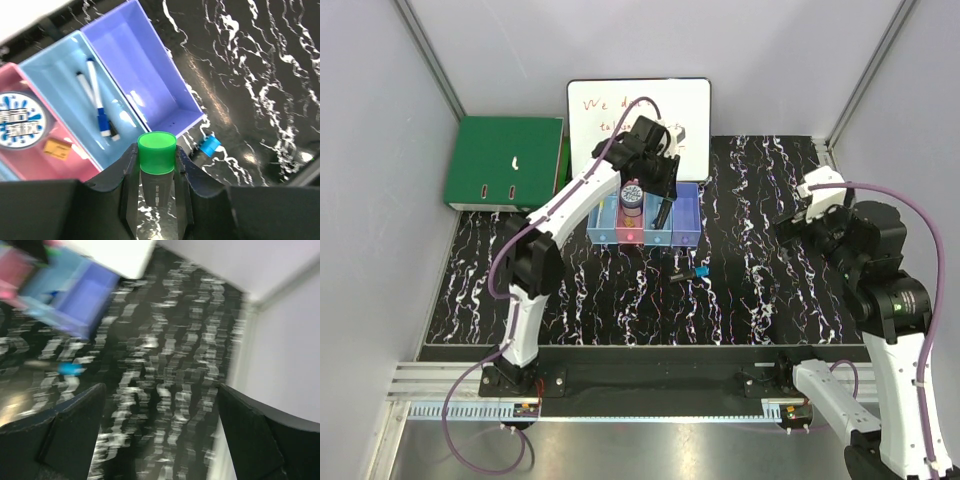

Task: Sort the stationery into containers
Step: Pick up the pen from the corner of the board.

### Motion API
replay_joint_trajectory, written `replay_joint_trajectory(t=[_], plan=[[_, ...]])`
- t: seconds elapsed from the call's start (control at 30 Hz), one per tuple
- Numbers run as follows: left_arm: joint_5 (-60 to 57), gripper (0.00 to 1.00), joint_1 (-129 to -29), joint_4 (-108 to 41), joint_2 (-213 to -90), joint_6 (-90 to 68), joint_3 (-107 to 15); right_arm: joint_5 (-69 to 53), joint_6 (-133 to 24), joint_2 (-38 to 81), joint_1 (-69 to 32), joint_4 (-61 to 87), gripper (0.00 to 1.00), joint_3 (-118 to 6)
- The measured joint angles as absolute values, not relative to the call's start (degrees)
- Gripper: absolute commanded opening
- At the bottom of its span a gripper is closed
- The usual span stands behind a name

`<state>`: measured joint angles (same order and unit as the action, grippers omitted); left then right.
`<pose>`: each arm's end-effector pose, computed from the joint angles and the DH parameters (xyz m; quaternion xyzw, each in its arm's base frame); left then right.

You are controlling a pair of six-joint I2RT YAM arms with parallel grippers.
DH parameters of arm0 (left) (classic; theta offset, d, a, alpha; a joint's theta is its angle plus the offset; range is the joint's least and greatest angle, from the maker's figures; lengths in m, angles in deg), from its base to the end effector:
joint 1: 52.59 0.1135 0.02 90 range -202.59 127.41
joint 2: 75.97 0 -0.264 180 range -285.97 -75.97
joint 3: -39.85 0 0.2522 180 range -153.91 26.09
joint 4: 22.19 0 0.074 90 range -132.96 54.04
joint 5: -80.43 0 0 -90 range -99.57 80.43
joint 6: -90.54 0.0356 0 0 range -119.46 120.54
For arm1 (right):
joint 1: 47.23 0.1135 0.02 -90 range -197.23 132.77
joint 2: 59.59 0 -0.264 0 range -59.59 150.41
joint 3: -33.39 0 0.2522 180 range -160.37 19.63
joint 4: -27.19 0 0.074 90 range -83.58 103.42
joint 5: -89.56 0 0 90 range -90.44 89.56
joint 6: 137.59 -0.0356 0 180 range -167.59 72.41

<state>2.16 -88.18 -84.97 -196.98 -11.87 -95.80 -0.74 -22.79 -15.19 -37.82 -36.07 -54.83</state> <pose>0.3802 -0.2810 0.3224 0.2224 0.9029 -0.2317 0.2858 0.1151 0.0193 0.4364 -0.2415 0.7798 -0.0752 0.5727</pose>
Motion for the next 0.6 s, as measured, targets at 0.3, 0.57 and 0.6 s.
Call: replay_joint_trajectory(t=[0.3, 0.57, 0.6], plan=[[17.5, 0.0, -83.9, -70.2, -189.6, -21.2, -80.7, -25.3, -38.0, -9.8, -37.9, -35.0, 0.95, -51.7], [27.1, 0.0, -84.0, -57.7, -180.8, -30.1, -80.7, -36.4, -45.3, 2.6, -37.6, -24.6, 0.9, -52.1], [27.8, 0.0, -84.1, -56.4, -180.3, -30.9, -81.2, -37.0, -46.2, 3.8, -37.5, -23.3, 0.9, -52.1]])
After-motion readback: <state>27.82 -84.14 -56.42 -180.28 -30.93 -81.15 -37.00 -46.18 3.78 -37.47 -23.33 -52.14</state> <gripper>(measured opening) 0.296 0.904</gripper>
